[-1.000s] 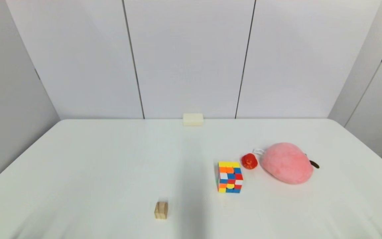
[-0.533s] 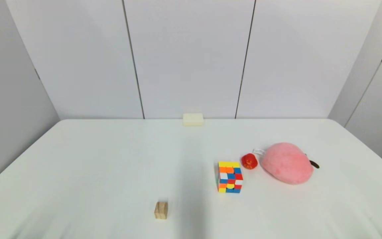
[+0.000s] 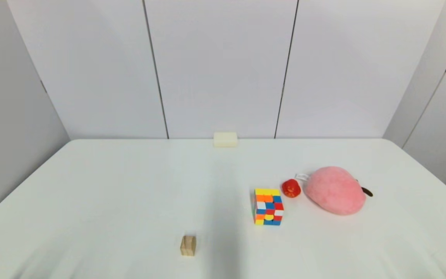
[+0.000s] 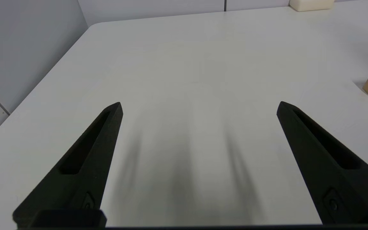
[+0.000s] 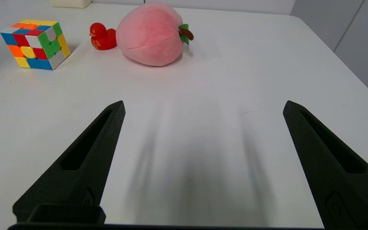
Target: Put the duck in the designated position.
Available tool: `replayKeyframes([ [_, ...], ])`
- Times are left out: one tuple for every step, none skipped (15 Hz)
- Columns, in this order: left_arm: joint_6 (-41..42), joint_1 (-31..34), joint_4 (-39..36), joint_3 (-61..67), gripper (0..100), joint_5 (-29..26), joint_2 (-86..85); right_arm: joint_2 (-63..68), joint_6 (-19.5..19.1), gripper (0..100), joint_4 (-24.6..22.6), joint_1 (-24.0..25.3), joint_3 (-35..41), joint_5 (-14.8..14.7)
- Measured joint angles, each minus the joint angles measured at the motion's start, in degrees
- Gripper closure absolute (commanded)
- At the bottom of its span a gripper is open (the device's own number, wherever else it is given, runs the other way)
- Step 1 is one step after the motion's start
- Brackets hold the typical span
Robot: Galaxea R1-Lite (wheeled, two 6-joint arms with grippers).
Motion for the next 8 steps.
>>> replayKeyframes([
  [0.0,0.0,0.0,0.0,0,0.0,0.0,0.0,0.0,0,0.0,0.0,0.0,-0.1],
  [0.0,0.0,0.0,0.0,0,0.0,0.0,0.0,0.0,0,0.0,0.0,0.1,-0.1],
  [0.0,0.0,0.0,0.0,0,0.0,0.0,0.0,0.1,0,0.0,0.0,0.2,-0.1],
  [0.0,0.0,0.0,0.0,0,0.0,0.0,0.0,0.2,0,0.0,0.0,0.2,-0.1],
  [0.0,0.0,0.0,0.0,0,0.0,0.0,0.0,0.2,0,0.0,0.0,0.2,-0.1],
  [0.0,0.0,0.0,0.0,0,0.0,0.0,0.0,0.2,0,0.0,0.0,0.1,-0.1],
  [0.0,0.0,0.0,0.0,0,0.0,0.0,0.0,0.3,0,0.0,0.0,0.1,-0.1],
  [0.0,0.0,0.0,0.0,0,0.0,0.0,0.0,0.3,0,-0.1,0.0,0.1,-0.1],
])
